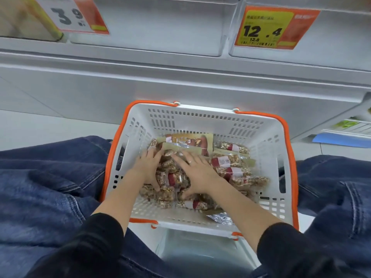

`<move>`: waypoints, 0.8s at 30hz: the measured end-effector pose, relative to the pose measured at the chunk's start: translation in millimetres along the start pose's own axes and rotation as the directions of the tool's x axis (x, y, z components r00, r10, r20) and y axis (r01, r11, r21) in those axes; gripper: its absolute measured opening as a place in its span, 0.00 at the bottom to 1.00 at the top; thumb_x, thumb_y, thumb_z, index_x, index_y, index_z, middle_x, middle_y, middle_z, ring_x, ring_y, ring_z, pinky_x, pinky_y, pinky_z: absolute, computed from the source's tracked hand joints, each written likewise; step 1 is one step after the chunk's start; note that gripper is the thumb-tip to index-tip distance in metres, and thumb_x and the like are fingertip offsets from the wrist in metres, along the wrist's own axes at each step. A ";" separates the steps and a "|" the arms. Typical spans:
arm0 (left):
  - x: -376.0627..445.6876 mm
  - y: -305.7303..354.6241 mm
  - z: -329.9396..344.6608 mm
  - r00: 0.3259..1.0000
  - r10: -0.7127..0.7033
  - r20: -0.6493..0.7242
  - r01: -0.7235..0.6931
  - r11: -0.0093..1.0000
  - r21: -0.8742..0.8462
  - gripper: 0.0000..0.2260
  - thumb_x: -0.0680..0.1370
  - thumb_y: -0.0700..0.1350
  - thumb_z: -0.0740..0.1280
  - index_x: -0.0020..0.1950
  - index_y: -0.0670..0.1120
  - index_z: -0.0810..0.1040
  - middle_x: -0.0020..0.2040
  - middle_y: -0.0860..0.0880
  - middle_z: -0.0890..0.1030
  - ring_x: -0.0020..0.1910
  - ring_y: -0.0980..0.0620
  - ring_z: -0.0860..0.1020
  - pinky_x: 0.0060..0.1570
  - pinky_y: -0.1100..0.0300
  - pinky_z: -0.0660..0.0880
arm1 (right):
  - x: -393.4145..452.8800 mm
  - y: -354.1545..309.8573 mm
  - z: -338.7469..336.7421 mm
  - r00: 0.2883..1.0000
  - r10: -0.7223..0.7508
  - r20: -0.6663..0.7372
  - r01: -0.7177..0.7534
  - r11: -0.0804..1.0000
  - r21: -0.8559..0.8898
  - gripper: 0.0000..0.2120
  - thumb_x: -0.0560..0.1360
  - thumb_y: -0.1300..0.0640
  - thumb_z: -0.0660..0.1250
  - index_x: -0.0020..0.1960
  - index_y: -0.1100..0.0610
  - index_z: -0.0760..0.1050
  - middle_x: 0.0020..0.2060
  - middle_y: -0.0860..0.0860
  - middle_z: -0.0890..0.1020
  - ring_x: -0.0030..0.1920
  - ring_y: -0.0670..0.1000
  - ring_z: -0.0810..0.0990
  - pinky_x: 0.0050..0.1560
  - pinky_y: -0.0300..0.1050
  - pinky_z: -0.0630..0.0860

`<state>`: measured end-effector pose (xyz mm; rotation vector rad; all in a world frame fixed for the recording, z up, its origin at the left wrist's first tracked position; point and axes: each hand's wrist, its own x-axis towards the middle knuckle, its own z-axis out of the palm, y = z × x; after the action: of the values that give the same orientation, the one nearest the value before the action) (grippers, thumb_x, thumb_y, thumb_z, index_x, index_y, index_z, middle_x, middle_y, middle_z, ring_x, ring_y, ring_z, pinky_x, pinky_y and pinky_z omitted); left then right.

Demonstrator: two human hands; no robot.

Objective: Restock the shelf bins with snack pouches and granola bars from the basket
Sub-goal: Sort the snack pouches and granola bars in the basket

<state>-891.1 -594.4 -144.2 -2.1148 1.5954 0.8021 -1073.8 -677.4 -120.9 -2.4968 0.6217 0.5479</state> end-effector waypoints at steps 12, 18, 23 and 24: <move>0.5 -23.8 6.4 0.980 0.051 0.191 -0.031 0.994 -0.106 0.59 0.58 0.51 0.81 0.76 0.47 0.44 0.73 0.43 0.54 0.72 0.40 0.55 0.71 0.51 0.60 | 42.2 -59.1 27.6 0.981 0.188 0.047 -0.189 0.982 0.025 0.61 0.58 0.33 0.75 0.76 0.56 0.45 0.71 0.56 0.54 0.69 0.63 0.55 0.62 0.65 0.65; -2.3 -23.8 16.1 0.987 0.060 0.149 -0.058 0.998 -0.014 0.52 0.61 0.51 0.78 0.75 0.48 0.49 0.69 0.42 0.62 0.67 0.41 0.62 0.68 0.54 0.62 | 58.9 -79.1 40.1 0.955 0.287 0.079 -0.289 0.957 0.016 0.53 0.63 0.44 0.78 0.74 0.54 0.46 0.72 0.58 0.54 0.69 0.68 0.55 0.47 0.56 0.77; -6.0 -27.7 17.2 0.993 0.067 0.092 -0.054 0.989 -0.135 0.52 0.56 0.57 0.79 0.73 0.47 0.58 0.69 0.44 0.64 0.68 0.44 0.63 0.68 0.55 0.63 | 54.7 -67.9 29.0 0.966 0.224 0.129 -0.231 0.972 0.040 0.53 0.66 0.47 0.76 0.77 0.54 0.44 0.72 0.58 0.56 0.68 0.67 0.57 0.58 0.56 0.73; -7.5 -25.7 16.3 0.993 0.078 0.085 -0.066 0.989 -0.131 0.50 0.56 0.59 0.78 0.72 0.48 0.60 0.69 0.45 0.65 0.66 0.45 0.65 0.66 0.54 0.65 | 51.5 -65.9 27.6 0.968 0.211 0.136 -0.221 0.973 0.062 0.51 0.66 0.48 0.77 0.77 0.54 0.47 0.72 0.58 0.57 0.68 0.67 0.58 0.60 0.56 0.71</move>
<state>-871.6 -571.6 -153.0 -2.0850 1.6200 1.0351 -1004.5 -627.9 -143.2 -2.3146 0.8541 0.7448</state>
